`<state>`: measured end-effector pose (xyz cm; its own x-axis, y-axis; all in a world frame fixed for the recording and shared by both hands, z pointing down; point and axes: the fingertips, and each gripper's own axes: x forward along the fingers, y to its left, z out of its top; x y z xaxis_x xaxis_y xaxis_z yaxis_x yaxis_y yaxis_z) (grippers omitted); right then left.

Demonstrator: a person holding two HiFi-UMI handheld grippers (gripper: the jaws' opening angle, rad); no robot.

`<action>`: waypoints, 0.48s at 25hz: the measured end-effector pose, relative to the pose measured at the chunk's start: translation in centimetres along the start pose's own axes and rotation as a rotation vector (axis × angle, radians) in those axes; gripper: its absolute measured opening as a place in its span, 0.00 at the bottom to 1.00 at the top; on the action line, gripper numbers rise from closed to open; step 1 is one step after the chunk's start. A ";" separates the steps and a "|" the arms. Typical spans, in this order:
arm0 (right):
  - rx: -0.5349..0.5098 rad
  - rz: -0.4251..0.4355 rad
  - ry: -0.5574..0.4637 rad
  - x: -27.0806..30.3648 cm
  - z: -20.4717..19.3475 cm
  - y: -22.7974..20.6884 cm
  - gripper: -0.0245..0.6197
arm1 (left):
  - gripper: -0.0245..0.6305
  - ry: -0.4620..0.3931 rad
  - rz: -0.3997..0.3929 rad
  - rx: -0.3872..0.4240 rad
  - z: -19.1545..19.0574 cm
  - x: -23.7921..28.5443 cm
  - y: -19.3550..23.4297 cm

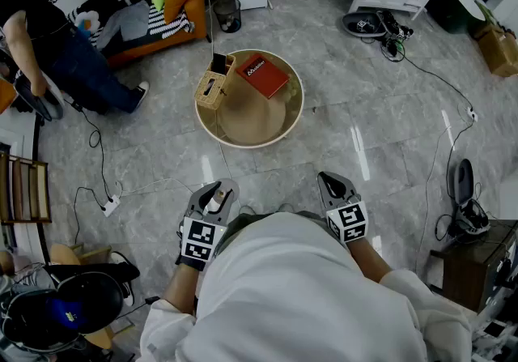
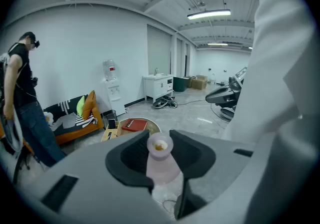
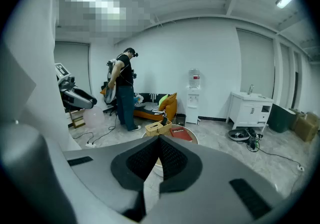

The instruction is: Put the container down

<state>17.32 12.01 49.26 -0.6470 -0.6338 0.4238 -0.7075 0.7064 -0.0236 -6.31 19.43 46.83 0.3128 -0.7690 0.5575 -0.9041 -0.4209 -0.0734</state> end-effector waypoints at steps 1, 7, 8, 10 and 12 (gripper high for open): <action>-0.007 0.001 0.001 -0.2 -0.1 0.0 0.07 | 0.24 0.001 -0.001 0.003 0.0 -0.1 -0.2; -0.038 0.014 0.006 -0.1 0.0 0.2 0.07 | 0.24 0.005 -0.020 0.010 0.3 0.1 -0.6; -0.040 0.019 0.009 0.1 0.1 0.2 0.07 | 0.24 0.004 -0.022 0.011 0.5 0.3 -0.6; -0.043 0.030 0.013 0.2 0.2 0.2 0.07 | 0.24 0.002 -0.022 0.011 0.9 0.6 -0.8; -0.045 0.040 0.014 0.3 0.1 0.1 0.07 | 0.24 0.000 -0.021 0.011 1.2 0.9 -1.0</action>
<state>17.03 11.88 49.24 -0.6704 -0.6005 0.4358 -0.6672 0.7449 0.0000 -4.74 18.55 46.42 0.3320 -0.7600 0.5587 -0.8941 -0.4424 -0.0704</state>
